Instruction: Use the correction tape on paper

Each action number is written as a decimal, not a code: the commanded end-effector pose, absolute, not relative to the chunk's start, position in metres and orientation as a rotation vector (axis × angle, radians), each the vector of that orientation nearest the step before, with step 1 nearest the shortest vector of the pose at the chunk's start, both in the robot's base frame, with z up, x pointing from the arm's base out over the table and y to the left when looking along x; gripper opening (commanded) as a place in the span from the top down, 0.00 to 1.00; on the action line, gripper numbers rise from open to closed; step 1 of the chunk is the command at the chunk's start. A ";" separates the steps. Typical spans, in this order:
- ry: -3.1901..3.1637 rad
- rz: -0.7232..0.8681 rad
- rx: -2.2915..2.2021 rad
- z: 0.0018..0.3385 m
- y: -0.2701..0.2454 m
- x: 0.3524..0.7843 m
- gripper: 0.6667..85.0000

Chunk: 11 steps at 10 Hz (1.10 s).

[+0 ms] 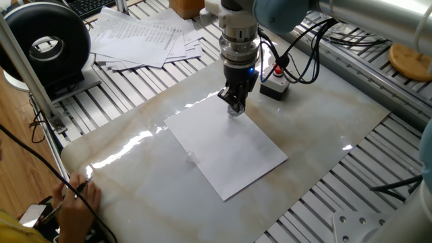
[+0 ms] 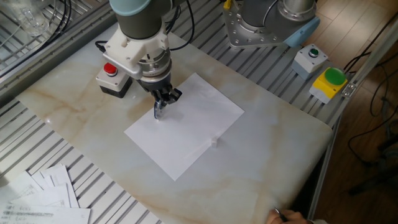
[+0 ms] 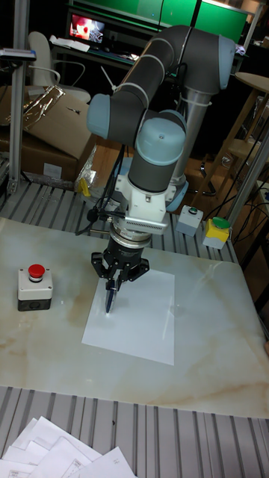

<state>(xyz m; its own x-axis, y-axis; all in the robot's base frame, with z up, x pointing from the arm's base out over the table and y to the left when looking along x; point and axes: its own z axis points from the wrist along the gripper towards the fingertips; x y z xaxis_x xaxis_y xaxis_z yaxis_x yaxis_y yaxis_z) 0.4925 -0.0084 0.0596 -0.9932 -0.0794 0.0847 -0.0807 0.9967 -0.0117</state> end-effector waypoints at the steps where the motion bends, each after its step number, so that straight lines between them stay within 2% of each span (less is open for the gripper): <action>1: -3.049 0.001 0.112 0.061 -0.006 0.490 1.00; 11: -3.024 0.008 0.117 0.062 -0.007 0.484 1.00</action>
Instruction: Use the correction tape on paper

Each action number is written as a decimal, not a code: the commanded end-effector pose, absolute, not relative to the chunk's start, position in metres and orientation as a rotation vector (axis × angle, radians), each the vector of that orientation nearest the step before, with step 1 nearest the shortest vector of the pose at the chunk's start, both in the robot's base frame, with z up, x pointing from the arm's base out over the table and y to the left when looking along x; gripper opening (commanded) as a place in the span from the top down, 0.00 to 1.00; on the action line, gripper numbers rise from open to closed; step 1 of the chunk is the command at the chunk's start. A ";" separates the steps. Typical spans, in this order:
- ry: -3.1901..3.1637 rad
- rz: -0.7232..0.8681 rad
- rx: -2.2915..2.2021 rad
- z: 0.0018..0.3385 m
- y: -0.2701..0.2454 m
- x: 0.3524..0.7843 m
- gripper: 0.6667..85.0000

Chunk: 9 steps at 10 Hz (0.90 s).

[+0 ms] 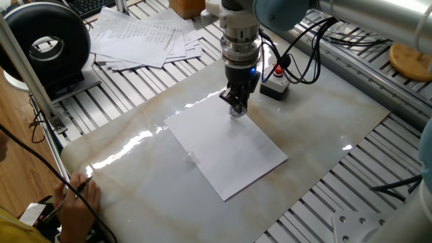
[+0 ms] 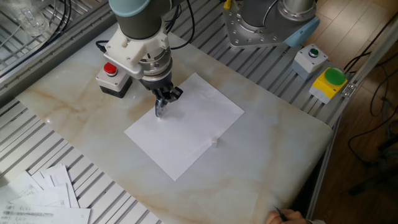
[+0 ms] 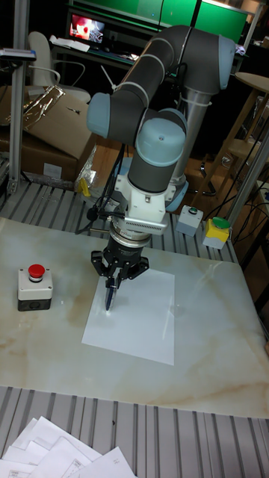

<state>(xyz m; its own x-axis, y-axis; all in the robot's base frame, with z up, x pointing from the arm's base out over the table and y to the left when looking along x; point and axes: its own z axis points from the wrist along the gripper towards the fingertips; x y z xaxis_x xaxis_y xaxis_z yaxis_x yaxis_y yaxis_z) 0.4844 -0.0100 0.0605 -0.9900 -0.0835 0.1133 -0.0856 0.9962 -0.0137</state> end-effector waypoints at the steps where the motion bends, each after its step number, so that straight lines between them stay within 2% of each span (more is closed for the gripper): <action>1: -3.024 0.008 0.117 0.062 -0.007 0.484 1.00; 9: -3.005 -0.007 0.112 0.062 -0.006 0.478 1.00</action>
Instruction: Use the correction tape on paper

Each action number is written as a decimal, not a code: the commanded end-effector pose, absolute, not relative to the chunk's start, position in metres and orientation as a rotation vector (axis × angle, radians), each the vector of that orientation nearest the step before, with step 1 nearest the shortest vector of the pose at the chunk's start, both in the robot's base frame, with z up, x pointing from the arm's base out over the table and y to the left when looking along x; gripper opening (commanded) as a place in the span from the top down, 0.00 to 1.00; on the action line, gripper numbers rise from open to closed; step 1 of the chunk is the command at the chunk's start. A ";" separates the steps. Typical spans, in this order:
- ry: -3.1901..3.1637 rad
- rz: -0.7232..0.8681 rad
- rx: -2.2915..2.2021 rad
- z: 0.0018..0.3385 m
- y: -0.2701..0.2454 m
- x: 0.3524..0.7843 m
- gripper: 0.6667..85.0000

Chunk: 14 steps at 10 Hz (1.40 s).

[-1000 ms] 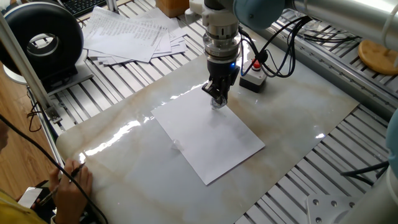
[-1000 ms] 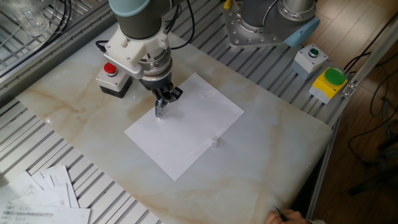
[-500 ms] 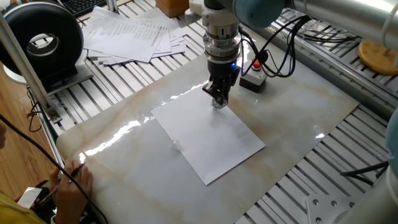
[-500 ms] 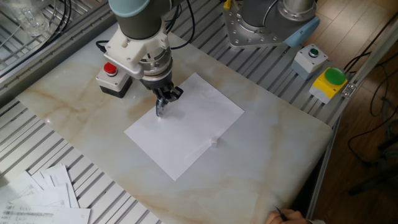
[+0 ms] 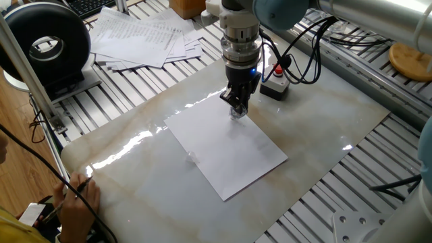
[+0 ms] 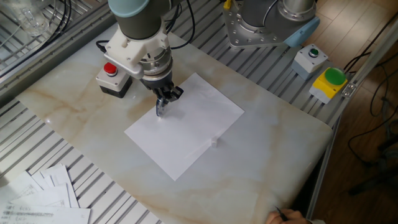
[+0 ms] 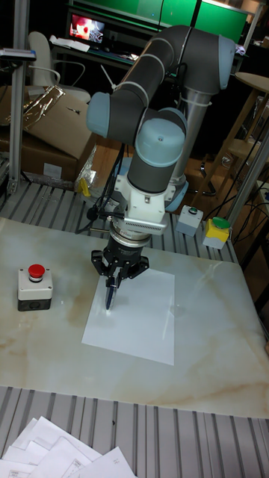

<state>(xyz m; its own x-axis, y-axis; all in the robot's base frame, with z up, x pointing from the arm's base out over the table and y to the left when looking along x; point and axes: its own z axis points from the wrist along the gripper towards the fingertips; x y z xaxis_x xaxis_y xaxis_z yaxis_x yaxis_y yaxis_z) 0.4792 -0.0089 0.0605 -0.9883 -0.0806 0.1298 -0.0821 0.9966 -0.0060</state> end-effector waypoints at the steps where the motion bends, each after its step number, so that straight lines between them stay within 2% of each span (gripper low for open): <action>1: -3.002 -0.005 0.112 0.062 -0.006 0.477 1.00; 14: -2.969 0.008 0.123 0.063 -0.008 0.470 1.00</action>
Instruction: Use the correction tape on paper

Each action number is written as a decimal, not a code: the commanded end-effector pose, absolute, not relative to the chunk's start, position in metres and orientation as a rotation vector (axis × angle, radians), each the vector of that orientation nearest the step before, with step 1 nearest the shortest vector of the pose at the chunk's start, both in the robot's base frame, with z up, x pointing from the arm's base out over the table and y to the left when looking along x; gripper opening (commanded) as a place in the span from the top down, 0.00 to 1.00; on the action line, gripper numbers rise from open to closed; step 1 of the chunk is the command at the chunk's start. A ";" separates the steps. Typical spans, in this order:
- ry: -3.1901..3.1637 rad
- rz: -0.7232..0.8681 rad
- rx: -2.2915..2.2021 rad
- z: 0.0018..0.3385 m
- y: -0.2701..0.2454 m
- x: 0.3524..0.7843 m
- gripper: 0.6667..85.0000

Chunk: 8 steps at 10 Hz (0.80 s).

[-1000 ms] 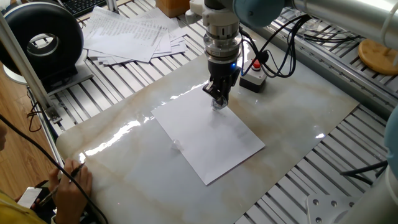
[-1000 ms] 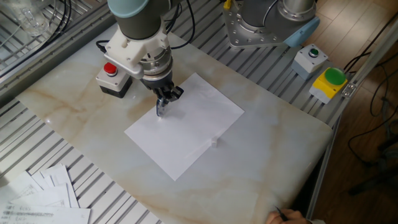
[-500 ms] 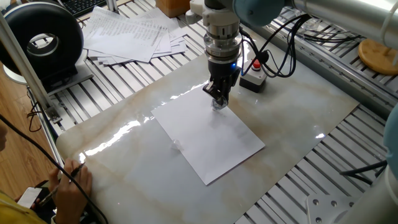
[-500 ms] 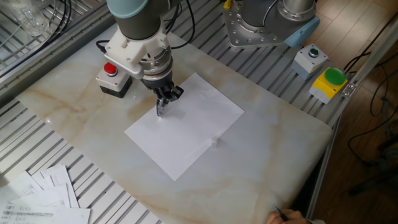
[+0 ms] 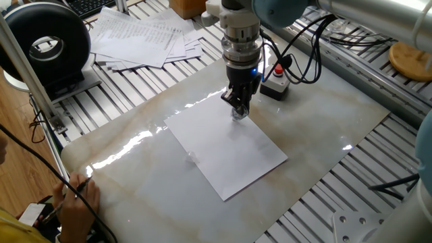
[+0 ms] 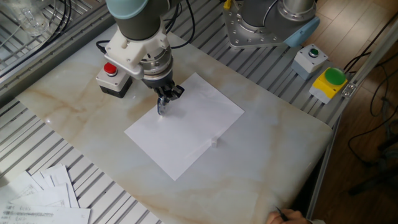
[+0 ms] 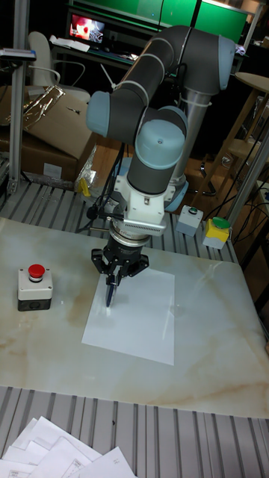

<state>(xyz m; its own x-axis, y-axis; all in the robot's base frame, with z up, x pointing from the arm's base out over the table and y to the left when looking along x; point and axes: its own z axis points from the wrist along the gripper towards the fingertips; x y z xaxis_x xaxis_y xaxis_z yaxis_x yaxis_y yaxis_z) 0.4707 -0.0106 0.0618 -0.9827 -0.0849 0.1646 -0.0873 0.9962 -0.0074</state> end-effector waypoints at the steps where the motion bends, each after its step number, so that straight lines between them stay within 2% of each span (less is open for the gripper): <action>1: -2.967 0.008 0.123 0.063 -0.008 0.470 1.00; 8: -2.956 0.015 0.119 0.065 -0.009 0.468 1.00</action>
<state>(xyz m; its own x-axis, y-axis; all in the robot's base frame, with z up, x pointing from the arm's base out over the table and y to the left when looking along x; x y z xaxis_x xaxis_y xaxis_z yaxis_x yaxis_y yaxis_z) 0.4675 -0.0106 0.0633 -0.9798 -0.0827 0.1819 -0.0862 0.9962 -0.0111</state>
